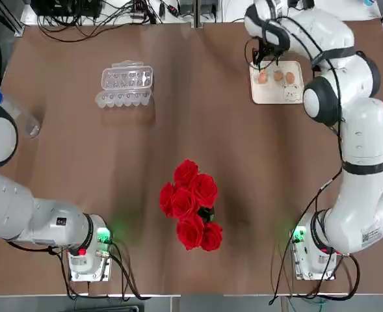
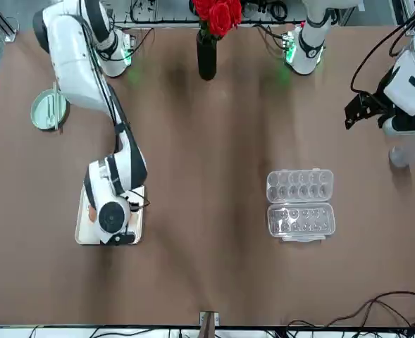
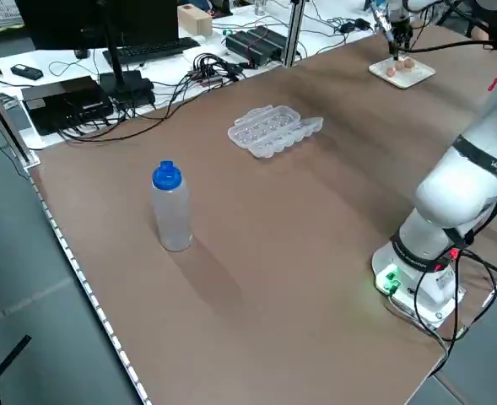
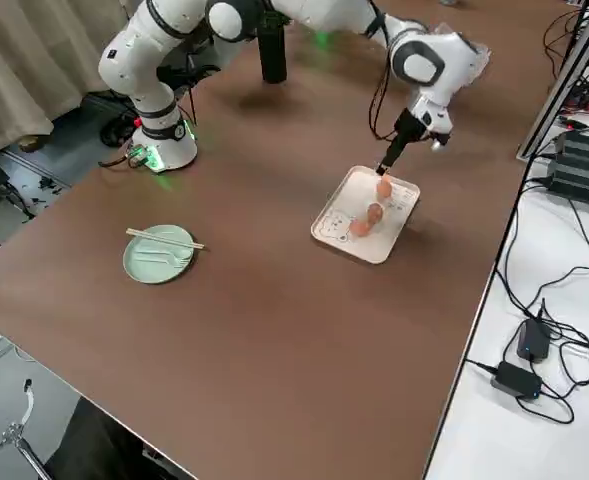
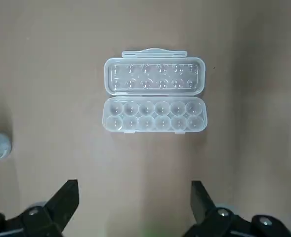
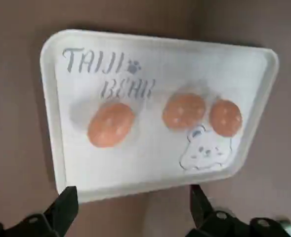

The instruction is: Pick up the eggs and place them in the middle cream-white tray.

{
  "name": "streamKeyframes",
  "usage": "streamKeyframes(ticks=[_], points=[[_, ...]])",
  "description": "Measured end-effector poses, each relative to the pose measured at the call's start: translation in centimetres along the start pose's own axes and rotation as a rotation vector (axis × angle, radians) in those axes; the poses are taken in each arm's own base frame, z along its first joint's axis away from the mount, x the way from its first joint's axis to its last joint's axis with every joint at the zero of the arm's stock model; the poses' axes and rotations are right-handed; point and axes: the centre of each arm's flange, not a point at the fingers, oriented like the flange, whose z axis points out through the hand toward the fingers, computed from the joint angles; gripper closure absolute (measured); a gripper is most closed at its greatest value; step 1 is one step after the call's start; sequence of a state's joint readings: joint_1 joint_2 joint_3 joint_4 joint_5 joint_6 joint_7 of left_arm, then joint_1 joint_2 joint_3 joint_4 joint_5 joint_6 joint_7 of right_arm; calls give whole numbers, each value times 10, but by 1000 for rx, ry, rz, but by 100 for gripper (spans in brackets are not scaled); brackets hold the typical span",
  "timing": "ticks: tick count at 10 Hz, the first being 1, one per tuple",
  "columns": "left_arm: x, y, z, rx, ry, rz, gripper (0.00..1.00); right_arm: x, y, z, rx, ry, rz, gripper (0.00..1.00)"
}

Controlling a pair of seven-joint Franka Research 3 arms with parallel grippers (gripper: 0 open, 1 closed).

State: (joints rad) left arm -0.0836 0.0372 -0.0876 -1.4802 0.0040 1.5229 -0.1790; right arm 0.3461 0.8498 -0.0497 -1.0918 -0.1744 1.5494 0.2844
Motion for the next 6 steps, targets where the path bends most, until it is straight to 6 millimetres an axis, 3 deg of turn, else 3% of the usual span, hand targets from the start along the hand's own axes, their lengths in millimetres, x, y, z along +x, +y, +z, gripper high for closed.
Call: streamKeyframes(ticks=[2, 3, 4, 6], points=[[0, 0, -1, -1, 3, 0, 0, -14, 23, -56, 27, 53, 19, 0], [0, 0, -2, -1, 3, 0, 0, -22, 47, -84, 46, 93, 40, 0], [0, 0, -2, -1, 4, 0, 0, -31, 80, -110, 71, 128, 77, 0], [0, -1, -2, -1, 4, -1, 0, -50, 166, -147, 145, 179, 174, 0]])
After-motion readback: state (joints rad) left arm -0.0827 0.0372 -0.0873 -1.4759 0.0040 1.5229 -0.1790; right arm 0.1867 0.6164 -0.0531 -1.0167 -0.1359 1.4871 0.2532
